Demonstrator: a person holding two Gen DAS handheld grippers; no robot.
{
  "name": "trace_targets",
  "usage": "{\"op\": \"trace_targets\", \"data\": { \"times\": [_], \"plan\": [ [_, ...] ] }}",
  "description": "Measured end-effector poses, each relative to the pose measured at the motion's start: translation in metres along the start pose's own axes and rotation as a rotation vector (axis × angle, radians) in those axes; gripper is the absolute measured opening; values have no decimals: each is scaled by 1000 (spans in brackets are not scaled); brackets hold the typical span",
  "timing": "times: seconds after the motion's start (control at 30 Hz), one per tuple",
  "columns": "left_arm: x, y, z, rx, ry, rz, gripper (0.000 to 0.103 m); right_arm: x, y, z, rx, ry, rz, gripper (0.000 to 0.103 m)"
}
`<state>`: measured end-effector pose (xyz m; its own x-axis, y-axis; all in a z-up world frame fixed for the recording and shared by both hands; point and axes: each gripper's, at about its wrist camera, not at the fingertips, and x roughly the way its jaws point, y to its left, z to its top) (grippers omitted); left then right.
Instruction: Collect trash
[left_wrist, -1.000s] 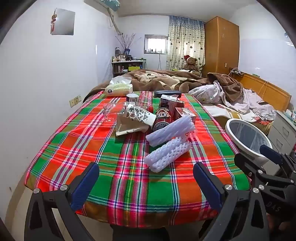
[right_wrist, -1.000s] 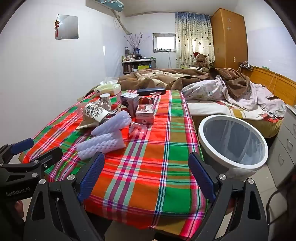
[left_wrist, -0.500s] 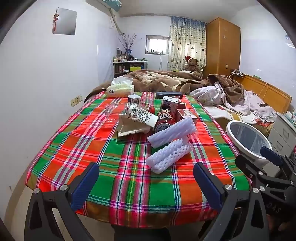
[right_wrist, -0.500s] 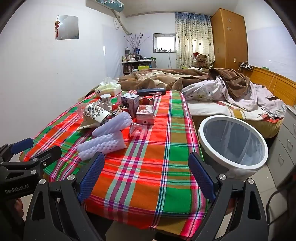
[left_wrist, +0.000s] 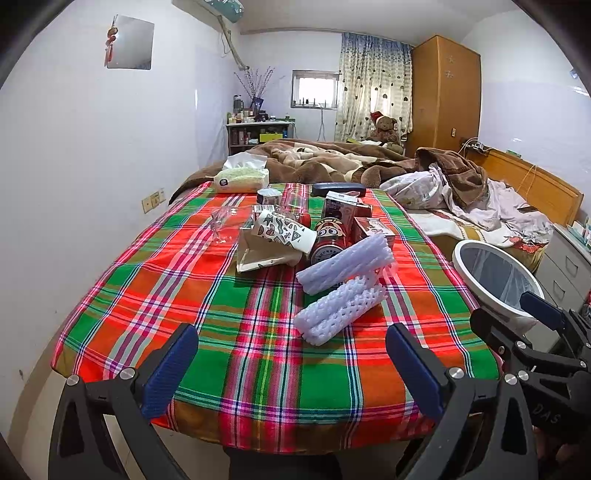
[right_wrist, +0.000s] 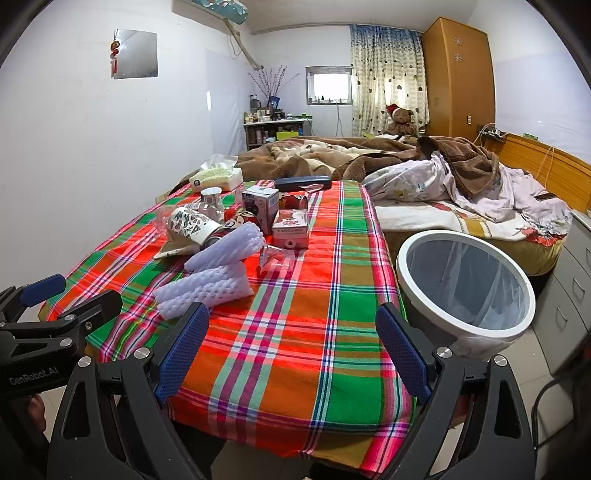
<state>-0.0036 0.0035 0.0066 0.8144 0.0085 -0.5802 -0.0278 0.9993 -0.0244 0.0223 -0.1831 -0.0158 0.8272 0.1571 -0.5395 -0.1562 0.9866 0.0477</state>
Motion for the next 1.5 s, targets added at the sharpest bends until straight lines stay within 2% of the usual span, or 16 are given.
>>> {"op": "trace_targets", "data": {
  "times": [1.5],
  "plan": [
    [1,0,0,6,-7,3,103,-1,-1,1,1,-5,-3,93]
  ]
}}
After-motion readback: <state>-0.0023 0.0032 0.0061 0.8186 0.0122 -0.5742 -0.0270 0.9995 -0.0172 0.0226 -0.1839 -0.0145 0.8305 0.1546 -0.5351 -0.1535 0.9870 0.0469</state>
